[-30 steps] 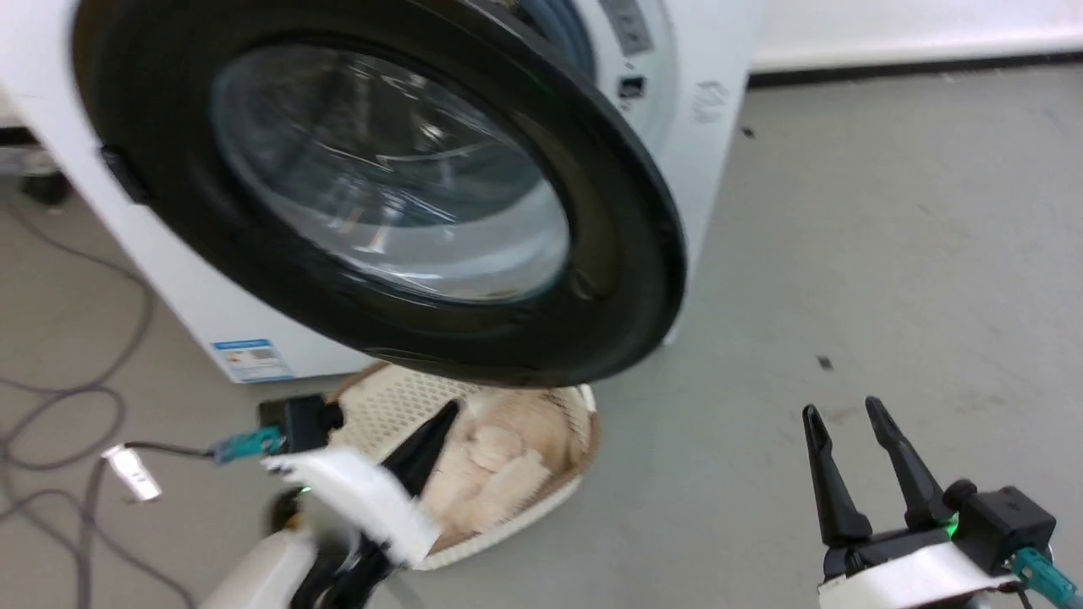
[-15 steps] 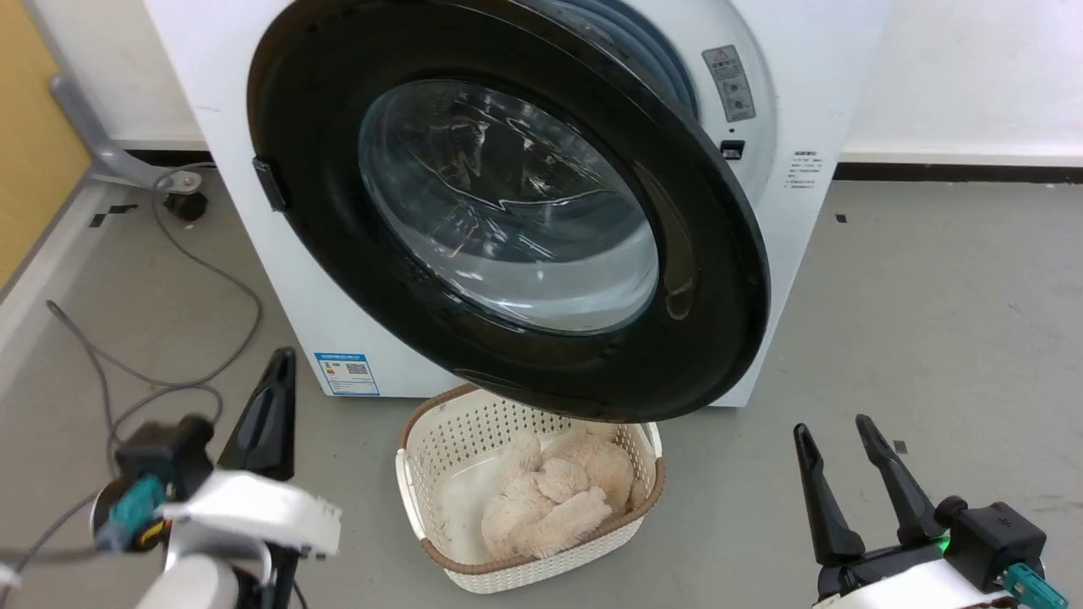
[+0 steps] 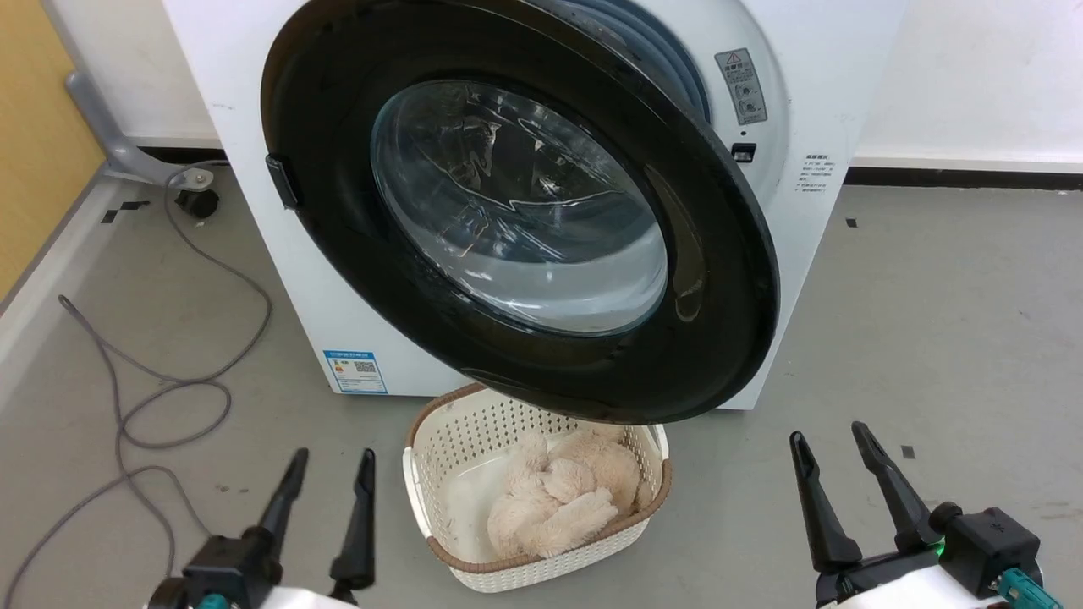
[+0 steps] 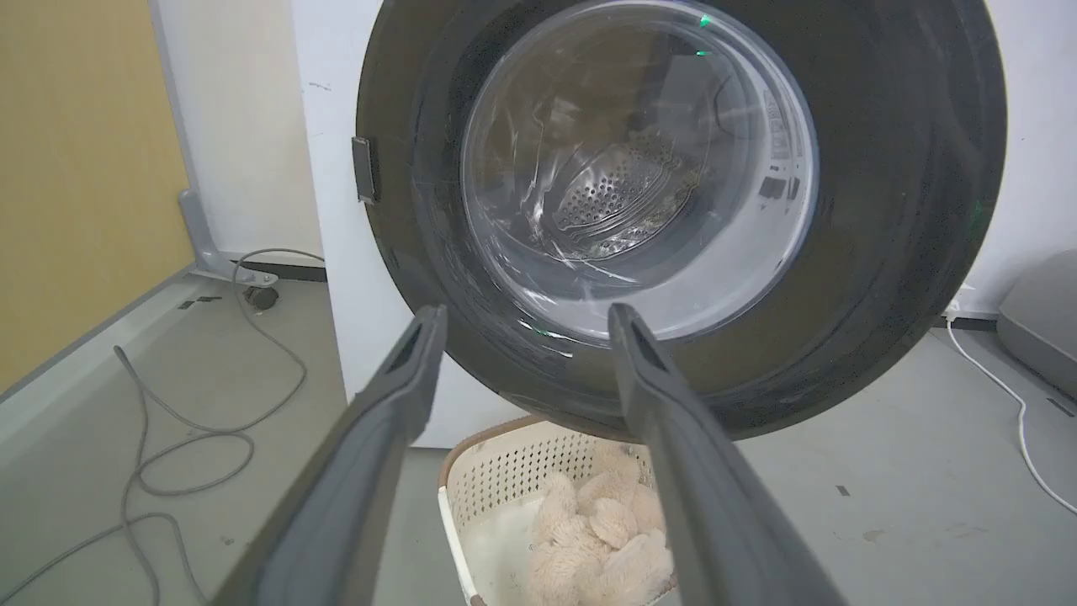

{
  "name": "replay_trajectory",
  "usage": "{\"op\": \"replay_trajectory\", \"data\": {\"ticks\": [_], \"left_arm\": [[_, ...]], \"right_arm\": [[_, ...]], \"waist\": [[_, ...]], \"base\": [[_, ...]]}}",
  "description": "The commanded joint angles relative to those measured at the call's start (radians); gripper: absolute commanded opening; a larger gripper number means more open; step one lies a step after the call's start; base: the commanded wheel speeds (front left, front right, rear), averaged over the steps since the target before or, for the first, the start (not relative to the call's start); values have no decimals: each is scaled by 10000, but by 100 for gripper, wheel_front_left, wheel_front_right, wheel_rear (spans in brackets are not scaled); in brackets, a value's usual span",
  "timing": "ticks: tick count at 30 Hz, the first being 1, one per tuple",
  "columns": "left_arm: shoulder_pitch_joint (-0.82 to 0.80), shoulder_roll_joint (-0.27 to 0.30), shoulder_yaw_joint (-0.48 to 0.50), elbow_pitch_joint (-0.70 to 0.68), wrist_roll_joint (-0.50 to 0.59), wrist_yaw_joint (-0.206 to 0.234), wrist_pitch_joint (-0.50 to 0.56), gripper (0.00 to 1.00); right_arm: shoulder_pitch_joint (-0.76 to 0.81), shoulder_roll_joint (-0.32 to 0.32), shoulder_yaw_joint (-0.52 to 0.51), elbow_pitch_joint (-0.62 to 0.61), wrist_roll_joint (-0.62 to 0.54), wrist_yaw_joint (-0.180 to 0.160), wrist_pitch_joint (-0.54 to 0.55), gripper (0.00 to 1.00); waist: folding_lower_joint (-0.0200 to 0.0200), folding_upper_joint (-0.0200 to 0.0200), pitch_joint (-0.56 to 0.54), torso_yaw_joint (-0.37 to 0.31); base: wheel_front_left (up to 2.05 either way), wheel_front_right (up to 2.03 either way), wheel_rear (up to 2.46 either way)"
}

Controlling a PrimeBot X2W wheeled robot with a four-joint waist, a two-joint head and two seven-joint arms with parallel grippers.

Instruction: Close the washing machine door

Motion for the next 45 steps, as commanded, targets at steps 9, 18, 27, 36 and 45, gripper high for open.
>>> {"op": "replay_trajectory", "data": {"ticks": [9, 18, 27, 36, 45], "left_arm": [[55, -455, 156, 227, 661, -532, -43, 100], [-388, -951, 385, 216, 1133, -853, -43, 100], [-962, -1333, 461, 206, 1474, -1137, -43, 100], [-1552, -1733, 559, 158, 1718, -1380, -43, 100], [-2011, -2010, 610, 29, 1849, -1544, -43, 100]], "right_arm": [[53, -111, -4, 1, -129, 8, -46, 54], [-1049, -1314, 1221, -136, -132, 8, -46, 0], [-3681, -3122, 2671, 501, 1092, 8, 544, 0], [-5870, -4261, 2893, 1835, 2621, 8, 1213, 0], [-7768, -4702, 2436, 3459, 3606, 8, 1649, 0]], "waist": [[0, -1, 281, 129], [0, -1, 1011, 602], [0, -1, 2021, 1195], [0, -1, 2993, 1795], [0, -1, 3856, 2166]], "base": [[0, 0, 0], [0, 0, 0], [0, 0, 0], [0, 0, 0], [0, 0, 0]]}}
